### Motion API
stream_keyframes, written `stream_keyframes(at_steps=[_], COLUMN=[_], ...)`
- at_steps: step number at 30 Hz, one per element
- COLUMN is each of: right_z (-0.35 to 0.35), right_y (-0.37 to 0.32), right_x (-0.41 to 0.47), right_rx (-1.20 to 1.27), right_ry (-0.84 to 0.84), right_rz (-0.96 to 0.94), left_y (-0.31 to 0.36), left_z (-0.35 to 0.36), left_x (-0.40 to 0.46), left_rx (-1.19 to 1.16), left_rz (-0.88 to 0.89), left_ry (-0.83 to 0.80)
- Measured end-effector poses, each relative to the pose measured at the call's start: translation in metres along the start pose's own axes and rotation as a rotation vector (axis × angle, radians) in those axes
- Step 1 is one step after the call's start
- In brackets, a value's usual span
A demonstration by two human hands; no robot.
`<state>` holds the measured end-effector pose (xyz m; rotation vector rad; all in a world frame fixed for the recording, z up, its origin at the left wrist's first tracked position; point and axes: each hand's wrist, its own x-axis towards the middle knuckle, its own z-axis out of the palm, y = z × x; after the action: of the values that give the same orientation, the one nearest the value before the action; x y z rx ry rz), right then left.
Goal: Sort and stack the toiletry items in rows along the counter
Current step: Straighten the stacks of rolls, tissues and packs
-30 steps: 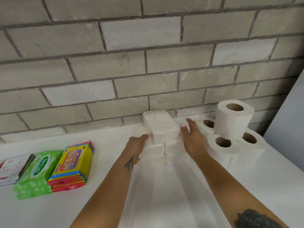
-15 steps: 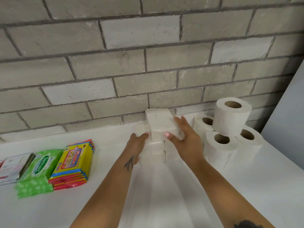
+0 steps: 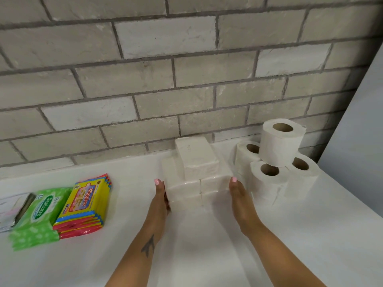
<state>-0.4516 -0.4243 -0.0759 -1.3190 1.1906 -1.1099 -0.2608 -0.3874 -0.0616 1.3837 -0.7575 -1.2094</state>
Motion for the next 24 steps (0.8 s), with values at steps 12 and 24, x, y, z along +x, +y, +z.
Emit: stream_keyframes(at_steps=[12, 24], right_z=[-0.009, 0.004], right_y=[-0.029, -0.036], right_x=[0.010, 0.018], right_rx=[-0.526, -0.653], right_ry=[0.092, 0.144], right_rz=[-0.459, -0.503], left_y=[0.031, 0.031], left_z=[0.002, 0.015], left_x=[-0.011, -0.001], left_rx=[1.000, 1.063], left_rz=[0.695, 0.800], left_ry=[0.005, 0.014])
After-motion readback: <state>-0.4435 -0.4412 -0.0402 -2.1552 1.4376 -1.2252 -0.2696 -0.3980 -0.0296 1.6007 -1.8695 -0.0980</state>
